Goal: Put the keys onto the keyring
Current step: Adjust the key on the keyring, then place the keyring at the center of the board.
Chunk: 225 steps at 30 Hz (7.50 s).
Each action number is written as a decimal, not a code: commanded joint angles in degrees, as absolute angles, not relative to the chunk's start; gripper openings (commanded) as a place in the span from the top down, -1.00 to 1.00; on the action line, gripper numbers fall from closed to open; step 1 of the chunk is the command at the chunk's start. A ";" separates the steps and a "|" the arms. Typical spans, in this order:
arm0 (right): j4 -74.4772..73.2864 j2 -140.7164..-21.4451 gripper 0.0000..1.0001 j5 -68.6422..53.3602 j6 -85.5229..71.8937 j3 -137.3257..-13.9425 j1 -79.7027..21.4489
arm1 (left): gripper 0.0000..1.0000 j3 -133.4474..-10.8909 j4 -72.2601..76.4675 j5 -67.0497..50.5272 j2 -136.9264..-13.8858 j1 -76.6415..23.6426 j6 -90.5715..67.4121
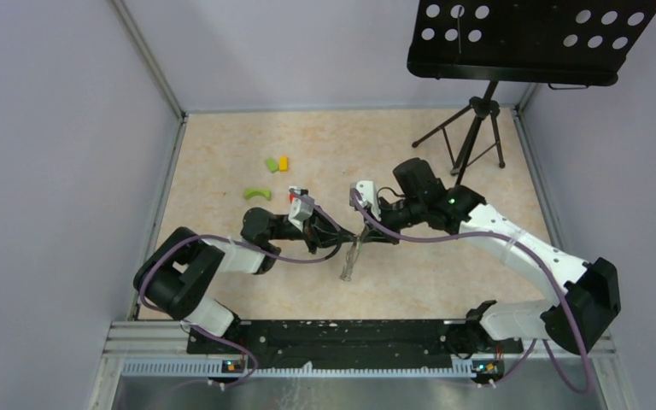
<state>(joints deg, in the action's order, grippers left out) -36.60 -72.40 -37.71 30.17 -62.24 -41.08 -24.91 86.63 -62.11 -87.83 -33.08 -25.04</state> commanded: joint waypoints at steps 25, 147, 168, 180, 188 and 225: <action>-32.70 -74.98 1.00 -41.83 29.94 -61.95 -40.61 | 1.00 -24.96 102.72 -64.14 -84.68 -33.74 -26.81; -31.35 -77.13 1.00 -52.36 26.65 -61.76 -37.71 | 1.00 -24.84 102.69 -65.74 -84.87 -35.47 -22.98; -32.24 -70.95 0.17 -51.40 28.17 -56.80 -37.53 | 1.00 -24.43 102.70 -60.86 -85.05 -34.85 -22.50; -28.18 -73.96 -0.02 -51.37 25.41 -55.64 -37.62 | 1.00 -24.52 102.74 -59.65 -84.97 -34.80 -22.85; -26.23 -73.88 0.28 -50.02 25.00 -55.16 -37.62 | 1.00 -24.35 102.74 -59.85 -85.02 -34.74 -23.20; -35.20 -74.06 1.00 -37.60 30.66 -57.48 -37.53 | 1.00 -24.11 102.73 -68.68 -91.25 -33.31 -19.05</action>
